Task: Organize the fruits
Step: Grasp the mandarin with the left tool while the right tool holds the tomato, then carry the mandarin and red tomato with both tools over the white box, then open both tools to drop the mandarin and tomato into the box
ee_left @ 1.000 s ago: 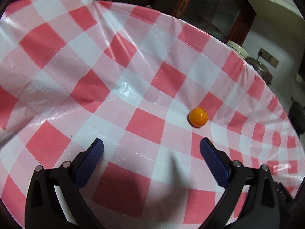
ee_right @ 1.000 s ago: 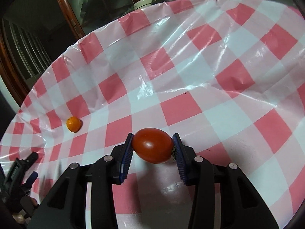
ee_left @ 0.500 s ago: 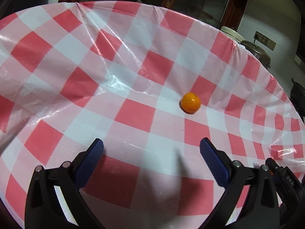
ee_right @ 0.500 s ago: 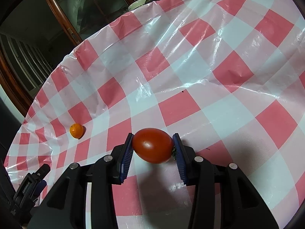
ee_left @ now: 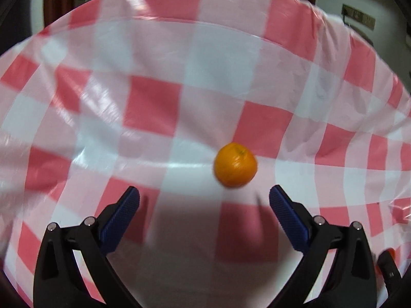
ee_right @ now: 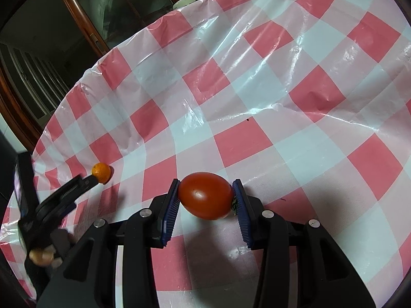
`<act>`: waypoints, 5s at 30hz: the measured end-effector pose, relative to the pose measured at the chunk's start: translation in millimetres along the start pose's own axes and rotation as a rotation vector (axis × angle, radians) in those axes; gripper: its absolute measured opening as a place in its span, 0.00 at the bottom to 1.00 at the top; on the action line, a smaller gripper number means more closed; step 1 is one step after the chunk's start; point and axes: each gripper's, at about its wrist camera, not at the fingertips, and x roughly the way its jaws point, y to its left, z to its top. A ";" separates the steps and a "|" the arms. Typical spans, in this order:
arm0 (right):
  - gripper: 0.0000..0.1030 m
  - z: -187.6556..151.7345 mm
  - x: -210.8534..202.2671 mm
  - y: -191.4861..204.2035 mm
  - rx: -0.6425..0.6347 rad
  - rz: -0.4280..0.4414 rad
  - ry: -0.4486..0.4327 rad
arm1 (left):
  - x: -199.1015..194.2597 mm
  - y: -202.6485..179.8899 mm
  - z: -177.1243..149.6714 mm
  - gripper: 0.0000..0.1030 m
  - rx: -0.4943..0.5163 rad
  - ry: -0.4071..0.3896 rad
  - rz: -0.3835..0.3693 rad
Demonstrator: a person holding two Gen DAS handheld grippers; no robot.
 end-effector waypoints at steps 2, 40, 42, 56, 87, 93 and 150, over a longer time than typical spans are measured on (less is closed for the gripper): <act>0.41 -0.1 0.7 0.4 -0.003 0.000 0.004 | 6.3 -7.9 5.6 0.98 0.024 0.001 0.028; 0.41 0.7 1.5 -1.2 0.006 0.011 0.007 | -121.5 93.3 -121.2 0.37 -0.119 -0.074 -0.122; 0.41 0.8 1.4 -1.1 0.004 0.017 0.006 | -117.7 93.4 -121.6 0.37 -0.110 -0.069 -0.131; 0.41 1.0 -0.4 -2.1 0.006 0.057 -0.004 | -114.0 84.0 -122.0 0.37 -0.086 -0.073 -0.180; 0.41 -94.9 -124.5 29.7 -0.193 0.114 0.139 | -170.6 72.6 -173.3 0.37 -0.049 -0.043 -0.144; 0.41 -119.5 -168.2 1.9 -0.246 0.104 0.141 | -206.3 45.3 -208.5 0.37 0.025 -0.052 -0.156; 0.41 -293.0 -360.5 -374.0 0.064 -0.471 0.220 | -342.6 -298.9 -547.9 0.38 1.280 0.141 -0.613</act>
